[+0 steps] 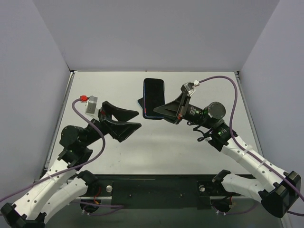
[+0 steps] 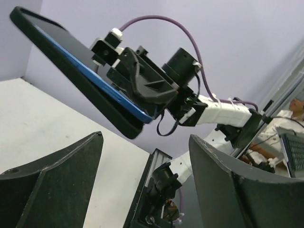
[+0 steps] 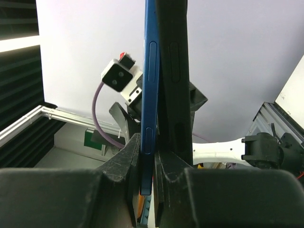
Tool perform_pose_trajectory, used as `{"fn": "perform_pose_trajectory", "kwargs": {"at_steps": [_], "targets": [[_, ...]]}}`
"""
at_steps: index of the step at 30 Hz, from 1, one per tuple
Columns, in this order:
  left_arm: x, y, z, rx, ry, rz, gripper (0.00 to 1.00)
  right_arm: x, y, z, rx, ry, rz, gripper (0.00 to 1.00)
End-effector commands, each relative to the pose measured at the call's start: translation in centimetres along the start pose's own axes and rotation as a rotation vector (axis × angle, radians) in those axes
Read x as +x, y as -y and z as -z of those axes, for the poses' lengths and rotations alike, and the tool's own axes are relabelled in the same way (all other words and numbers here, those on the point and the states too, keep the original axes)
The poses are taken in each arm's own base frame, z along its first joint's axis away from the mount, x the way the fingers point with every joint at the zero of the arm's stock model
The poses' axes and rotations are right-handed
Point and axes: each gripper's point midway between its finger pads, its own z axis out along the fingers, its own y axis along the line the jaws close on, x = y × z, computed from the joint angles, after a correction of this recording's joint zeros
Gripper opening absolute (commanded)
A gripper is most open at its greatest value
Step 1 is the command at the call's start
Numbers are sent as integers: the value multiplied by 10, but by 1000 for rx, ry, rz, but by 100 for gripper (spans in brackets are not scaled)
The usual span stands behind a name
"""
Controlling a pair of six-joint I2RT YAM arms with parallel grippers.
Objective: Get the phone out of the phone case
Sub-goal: Remove the phone case from the phone, then place the phone case at the center of the board.
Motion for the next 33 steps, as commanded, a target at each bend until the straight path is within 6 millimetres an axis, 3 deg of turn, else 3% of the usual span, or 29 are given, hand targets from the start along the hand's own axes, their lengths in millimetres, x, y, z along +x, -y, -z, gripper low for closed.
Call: {"fn": "perform_pose_trajectory", "kwargs": {"at_steps": [1,5,8,11,16,18,19,21,22,23,24,25,26,27,28,31,32,33], "targets": [[-12,-21,-21,-81,56,121,82,-2,-61,2,-186,19,139,0],[-11,-20,-32,-35,44,144,74,-3,-62,-1,-198,10,129,0],[-11,-22,-34,-31,48,153,61,-3,-63,0,-208,12,122,0],[-11,-27,-34,-49,64,175,58,-2,-64,2,-213,18,129,0],[-18,-29,-45,-44,85,221,54,1,-49,3,-167,21,143,0],[-16,-36,-52,-75,55,252,38,3,-43,2,-136,17,159,0],[-19,-41,-57,-99,53,260,23,3,-41,3,-123,22,185,0],[-20,-59,-60,-188,54,258,5,5,-27,3,-57,21,247,0],[-6,-79,-54,-296,13,284,3,9,-15,4,13,6,248,0],[-21,-95,-48,-402,75,225,0,7,-5,6,64,19,332,0],[-10,-114,-32,-543,36,230,0,15,15,11,168,-14,319,0],[-24,-136,-17,-684,95,151,0,15,21,15,201,-6,394,0],[-12,-152,0,-793,49,139,0,22,35,21,257,-33,395,0],[-22,-167,15,-882,71,73,0,25,42,23,277,-40,411,0],[-15,-182,28,-953,38,67,0,32,56,28,303,-58,403,0],[-7,-222,65,-1053,-32,83,0,27,96,53,456,-36,466,0],[2,-238,75,-1076,-55,91,0,30,114,72,556,-51,464,0],[5,-244,81,-1037,-102,96,0,20,125,82,622,-20,527,0]]}}
